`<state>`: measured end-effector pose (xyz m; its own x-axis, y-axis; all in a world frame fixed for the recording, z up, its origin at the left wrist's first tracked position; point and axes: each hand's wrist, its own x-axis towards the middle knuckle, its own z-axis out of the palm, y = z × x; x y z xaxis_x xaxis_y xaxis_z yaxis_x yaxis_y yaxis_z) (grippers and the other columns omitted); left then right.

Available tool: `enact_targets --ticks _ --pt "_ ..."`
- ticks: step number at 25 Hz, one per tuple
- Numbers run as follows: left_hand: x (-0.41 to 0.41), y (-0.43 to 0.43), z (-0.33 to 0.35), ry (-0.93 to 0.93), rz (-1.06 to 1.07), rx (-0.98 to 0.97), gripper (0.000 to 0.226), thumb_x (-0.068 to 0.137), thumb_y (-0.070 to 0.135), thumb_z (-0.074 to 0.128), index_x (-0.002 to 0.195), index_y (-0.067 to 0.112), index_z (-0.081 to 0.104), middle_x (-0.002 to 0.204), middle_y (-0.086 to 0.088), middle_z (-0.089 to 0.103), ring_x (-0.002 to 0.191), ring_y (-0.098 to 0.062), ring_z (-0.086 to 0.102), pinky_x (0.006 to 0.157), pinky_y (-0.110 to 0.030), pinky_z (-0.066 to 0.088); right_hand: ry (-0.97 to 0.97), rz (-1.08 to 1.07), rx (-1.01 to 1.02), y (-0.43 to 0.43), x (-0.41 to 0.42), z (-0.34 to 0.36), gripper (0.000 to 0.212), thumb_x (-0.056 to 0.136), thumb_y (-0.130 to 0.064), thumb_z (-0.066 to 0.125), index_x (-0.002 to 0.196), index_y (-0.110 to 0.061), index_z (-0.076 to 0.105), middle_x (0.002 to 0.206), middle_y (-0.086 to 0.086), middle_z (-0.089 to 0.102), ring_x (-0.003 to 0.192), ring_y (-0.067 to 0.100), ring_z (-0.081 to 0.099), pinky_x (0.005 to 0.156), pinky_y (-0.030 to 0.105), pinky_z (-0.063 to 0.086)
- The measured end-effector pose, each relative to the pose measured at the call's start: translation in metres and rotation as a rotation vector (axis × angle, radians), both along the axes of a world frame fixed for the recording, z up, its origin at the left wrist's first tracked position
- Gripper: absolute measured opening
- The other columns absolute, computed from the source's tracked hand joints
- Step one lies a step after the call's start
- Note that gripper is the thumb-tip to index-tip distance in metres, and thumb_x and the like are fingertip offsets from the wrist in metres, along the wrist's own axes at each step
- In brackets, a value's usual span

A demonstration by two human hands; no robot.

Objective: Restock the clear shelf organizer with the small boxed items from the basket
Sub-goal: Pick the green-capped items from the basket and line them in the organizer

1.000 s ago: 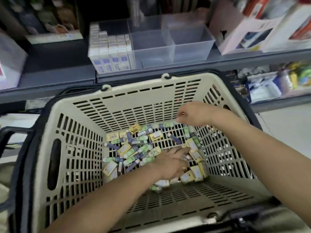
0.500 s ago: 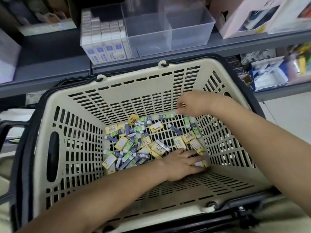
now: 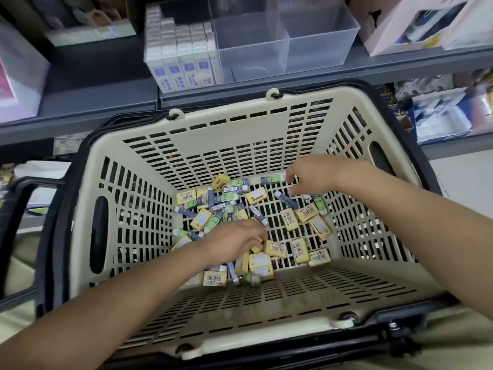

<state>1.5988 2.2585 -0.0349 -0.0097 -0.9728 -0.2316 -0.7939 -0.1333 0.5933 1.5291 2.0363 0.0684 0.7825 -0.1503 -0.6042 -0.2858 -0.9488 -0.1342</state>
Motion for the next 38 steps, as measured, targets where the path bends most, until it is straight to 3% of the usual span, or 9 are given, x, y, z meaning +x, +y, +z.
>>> enact_targets --ticks 6,11,18,22,25,28,30,35,38 --pt "0.031 -0.011 0.011 0.097 0.528 0.096 0.025 0.093 0.027 0.054 0.116 0.019 0.055 0.109 0.006 0.062 0.095 -0.012 0.059 0.086 -0.034 0.05 0.088 0.053 0.049 0.04 0.0 -0.069 0.027 0.088 -0.034 0.057 0.101 -0.011 0.061 0.102 0.003 0.065 0.092 0.02 0.062 0.069 0.028 0.048" --pt "0.03 -0.016 0.01 0.187 0.69 0.124 0.015 0.093 0.022 0.054 0.104 0.015 0.06 0.106 0.001 0.062 0.091 -0.013 0.057 0.081 -0.028 0.047 0.005 -0.161 0.122 0.059 0.005 -0.1 0.027 0.085 -0.04 0.058 0.081 -0.013 0.057 0.077 0.003 0.058 0.073 0.021 0.056 0.056 0.027 0.041" --pt "0.026 -0.032 0.022 0.67 1.07 0.071 0.034 0.093 0.025 0.056 0.121 0.008 0.051 0.118 -0.008 0.058 0.103 -0.023 0.06 0.077 -0.033 0.054 -0.237 -0.527 0.574 0.054 0.019 -0.08 0.014 0.085 -0.019 0.062 0.071 -0.015 0.061 0.063 -0.003 0.062 0.049 0.0 0.055 0.049 0.014 0.041" --pt "0.029 -0.032 0.024 1.048 1.196 0.091 0.03 0.089 0.02 0.062 0.116 0.011 0.051 0.111 -0.005 0.06 0.086 -0.013 0.063 0.071 -0.028 0.053 -0.276 -0.585 0.725 0.056 0.024 -0.074 0.006 0.087 -0.016 0.062 0.084 -0.01 0.063 0.063 -0.003 0.061 0.051 0.0 0.055 0.055 0.015 0.044" --pt "0.032 -0.032 0.023 1.118 1.256 0.068 0.016 0.089 0.015 0.062 0.101 0.01 0.054 0.103 -0.006 0.06 0.082 -0.014 0.061 0.066 -0.026 0.054 -0.274 -0.623 0.611 0.043 0.025 -0.076 0.022 0.089 -0.029 0.06 0.084 -0.008 0.065 0.069 0.002 0.065 0.047 -0.001 0.056 0.045 0.015 0.041" --pt "0.038 -0.031 0.023 1.177 1.335 0.039 0.01 0.089 0.005 0.059 0.097 0.006 0.053 0.095 -0.01 0.063 0.078 -0.014 0.064 0.067 -0.024 0.056 -0.132 -0.424 0.08 0.02 0.016 -0.082 0.034 0.085 -0.04 0.061 0.083 -0.007 0.062 0.074 0.012 0.065 0.063 0.019 0.061 0.054 0.026 0.045" --pt "0.041 -0.03 0.024 1.192 1.346 0.051 0.015 0.09 0.001 0.056 0.104 0.005 0.051 0.093 -0.01 0.061 0.077 -0.015 0.065 0.068 -0.026 0.056 0.033 -0.285 -0.06 0.017 0.007 -0.089 0.031 0.083 -0.042 0.061 0.073 -0.014 0.053 0.069 0.003 0.056 0.061 0.016 0.053 0.051 0.026 0.04" --pt "0.045 -0.03 0.029 1.153 1.313 0.036 0.013 0.088 0.002 0.058 0.097 0.011 0.062 0.087 -0.007 0.059 0.069 -0.011 0.053 0.056 -0.023 0.043 -0.064 -0.17 -0.016 0.02 0.011 -0.086 0.025 0.088 -0.039 0.052 0.079 -0.016 0.055 0.08 0.003 0.06 0.075 0.019 0.056 0.061 0.028 0.042" --pt "0.049 -0.03 0.031 1.176 1.314 0.044 0.013 0.088 -0.003 0.056 0.097 0.006 0.057 0.097 -0.015 0.059 0.079 -0.019 0.057 0.064 -0.027 0.049 -0.187 -0.248 0.336 0.034 0.021 -0.073 0.01 0.089 -0.028 0.055 0.085 -0.019 0.051 0.086 0.004 0.064 0.075 0.016 0.058 0.066 0.029 0.045"
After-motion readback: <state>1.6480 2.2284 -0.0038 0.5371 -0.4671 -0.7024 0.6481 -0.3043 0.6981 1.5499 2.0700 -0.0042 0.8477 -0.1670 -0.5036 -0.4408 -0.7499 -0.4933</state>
